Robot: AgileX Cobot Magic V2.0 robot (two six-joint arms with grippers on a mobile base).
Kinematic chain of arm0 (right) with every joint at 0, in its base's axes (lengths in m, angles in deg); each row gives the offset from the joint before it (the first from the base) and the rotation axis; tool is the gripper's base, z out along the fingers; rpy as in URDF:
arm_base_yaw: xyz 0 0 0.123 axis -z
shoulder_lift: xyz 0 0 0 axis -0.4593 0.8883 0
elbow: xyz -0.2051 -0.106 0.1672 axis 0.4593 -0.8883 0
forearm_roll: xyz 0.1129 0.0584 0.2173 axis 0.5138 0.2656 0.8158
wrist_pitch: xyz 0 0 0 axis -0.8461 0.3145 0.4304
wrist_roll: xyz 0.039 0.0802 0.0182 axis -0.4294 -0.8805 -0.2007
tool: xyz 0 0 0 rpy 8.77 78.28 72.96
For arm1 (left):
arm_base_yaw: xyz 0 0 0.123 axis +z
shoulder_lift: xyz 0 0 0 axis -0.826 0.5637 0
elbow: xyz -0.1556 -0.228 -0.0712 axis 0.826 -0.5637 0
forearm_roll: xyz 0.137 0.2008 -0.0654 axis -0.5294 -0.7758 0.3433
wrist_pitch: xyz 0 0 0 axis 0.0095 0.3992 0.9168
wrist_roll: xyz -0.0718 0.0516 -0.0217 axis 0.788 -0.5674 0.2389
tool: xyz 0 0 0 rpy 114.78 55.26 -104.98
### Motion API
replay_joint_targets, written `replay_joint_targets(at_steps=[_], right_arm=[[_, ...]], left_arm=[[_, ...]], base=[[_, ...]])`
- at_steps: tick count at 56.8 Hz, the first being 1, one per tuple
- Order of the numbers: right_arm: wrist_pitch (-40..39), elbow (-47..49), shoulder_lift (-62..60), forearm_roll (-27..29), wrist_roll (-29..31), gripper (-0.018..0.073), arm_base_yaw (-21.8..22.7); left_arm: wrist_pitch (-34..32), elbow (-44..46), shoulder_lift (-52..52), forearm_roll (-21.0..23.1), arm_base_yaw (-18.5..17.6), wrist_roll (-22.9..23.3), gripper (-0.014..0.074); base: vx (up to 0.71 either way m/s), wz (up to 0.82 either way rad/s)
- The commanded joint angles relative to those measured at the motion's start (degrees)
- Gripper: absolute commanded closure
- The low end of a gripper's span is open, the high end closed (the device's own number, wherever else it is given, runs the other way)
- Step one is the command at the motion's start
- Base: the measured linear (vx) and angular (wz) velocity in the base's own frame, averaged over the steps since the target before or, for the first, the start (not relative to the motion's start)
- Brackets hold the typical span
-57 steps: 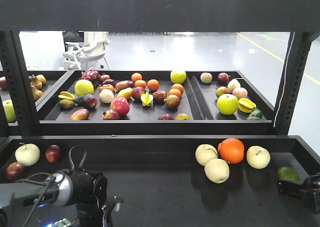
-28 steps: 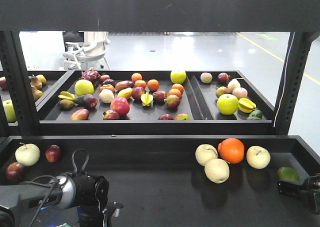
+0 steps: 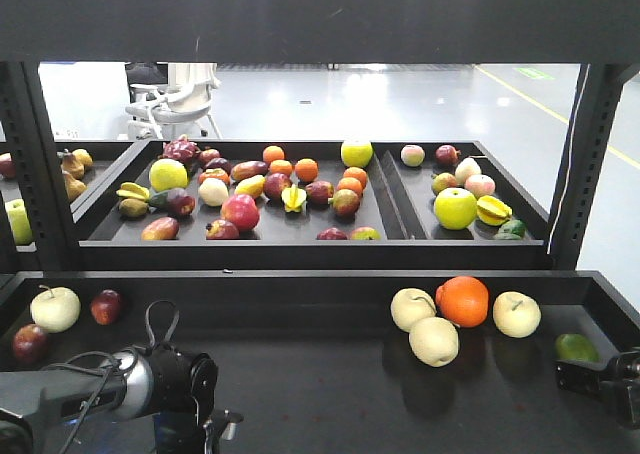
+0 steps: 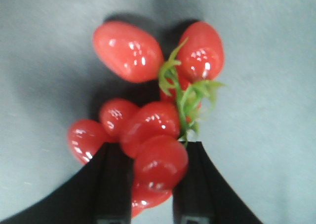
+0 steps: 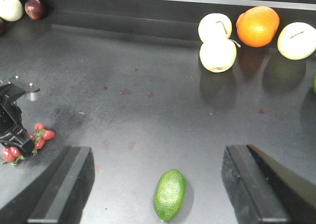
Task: Pick snacks and fruit into basket
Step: 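Close the left gripper on the tomato cluster's stem and lift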
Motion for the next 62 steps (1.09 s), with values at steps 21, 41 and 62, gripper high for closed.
replay_joint_targets(at_steps=[21,41,62], right_arm=[[-2.5,1.9,-0.9,1.5,0.2,-0.0027,0.1],[-2.0,1.9,-0.9,1.5,0.2,-0.0027,0.1],[0.0,1.9,-0.5,1.3,0.2,-0.0027,0.1]], left_arm=[[1.1,0.5,-6.7,-2.4,0.1,0.1,0.0603],[-2.1,0.5,-21.1,-2.8,0.4,-0.9,0.0603],[3.8,0.4,-33.9,-2.9,5.4,-4.4,0.0603]], base=[[0.00,0.00],[0.00,0.00],[0.00,0.00]])
